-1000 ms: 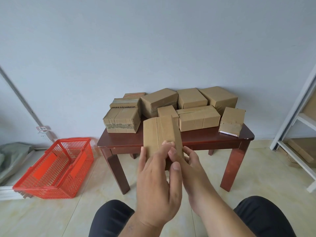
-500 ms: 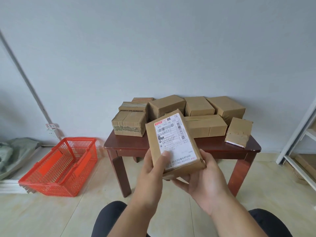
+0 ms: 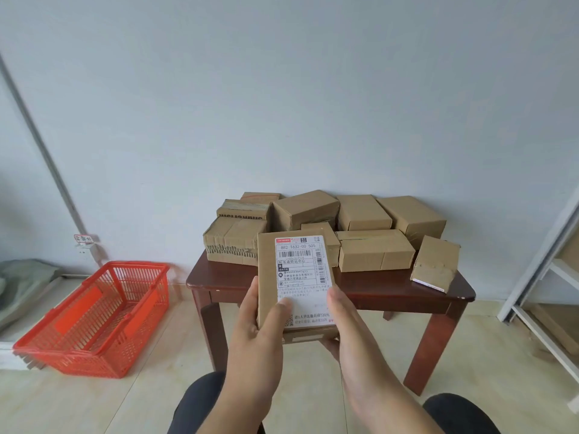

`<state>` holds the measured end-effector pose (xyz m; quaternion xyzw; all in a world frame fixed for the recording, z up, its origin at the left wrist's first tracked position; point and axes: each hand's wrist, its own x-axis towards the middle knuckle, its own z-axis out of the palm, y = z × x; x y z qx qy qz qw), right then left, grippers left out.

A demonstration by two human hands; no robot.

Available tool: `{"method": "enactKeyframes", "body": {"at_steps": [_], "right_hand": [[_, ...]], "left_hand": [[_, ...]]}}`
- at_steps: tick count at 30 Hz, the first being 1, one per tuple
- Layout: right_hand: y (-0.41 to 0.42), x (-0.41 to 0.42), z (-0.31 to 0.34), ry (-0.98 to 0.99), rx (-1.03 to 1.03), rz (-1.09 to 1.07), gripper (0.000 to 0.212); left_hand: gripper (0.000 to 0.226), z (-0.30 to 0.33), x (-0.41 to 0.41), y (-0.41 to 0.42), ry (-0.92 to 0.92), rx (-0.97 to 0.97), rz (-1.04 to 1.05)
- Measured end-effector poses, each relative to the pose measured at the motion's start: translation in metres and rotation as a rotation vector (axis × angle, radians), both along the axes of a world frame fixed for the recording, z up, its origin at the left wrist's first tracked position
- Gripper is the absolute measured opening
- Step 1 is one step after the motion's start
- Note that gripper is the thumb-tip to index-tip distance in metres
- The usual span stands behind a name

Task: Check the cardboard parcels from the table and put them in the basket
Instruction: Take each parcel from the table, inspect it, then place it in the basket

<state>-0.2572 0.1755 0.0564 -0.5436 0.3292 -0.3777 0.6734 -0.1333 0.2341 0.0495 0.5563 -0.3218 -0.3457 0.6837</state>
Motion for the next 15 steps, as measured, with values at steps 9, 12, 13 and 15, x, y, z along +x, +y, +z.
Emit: {"method": "enactKeyframes", "body": {"at_steps": [9,12,13,15], "right_hand": [[-0.047,0.028,-0.028,0.139,0.007,0.005,0.055],[-0.067,0.039,-0.039,0.151,0.009,0.007,0.092],[-0.075,0.044,-0.043,0.15,0.016,0.011,0.098],[-0.086,0.05,-0.046,0.161,0.04,0.01,0.107]], "left_hand": [[0.073,-0.018,0.029,-0.04,0.025,0.049,0.022],[0.075,-0.02,0.038,-0.054,0.035,0.084,0.04],[0.074,-0.021,0.041,-0.06,0.034,0.095,0.047],[0.072,-0.022,0.046,-0.068,0.038,0.123,0.072]]}}
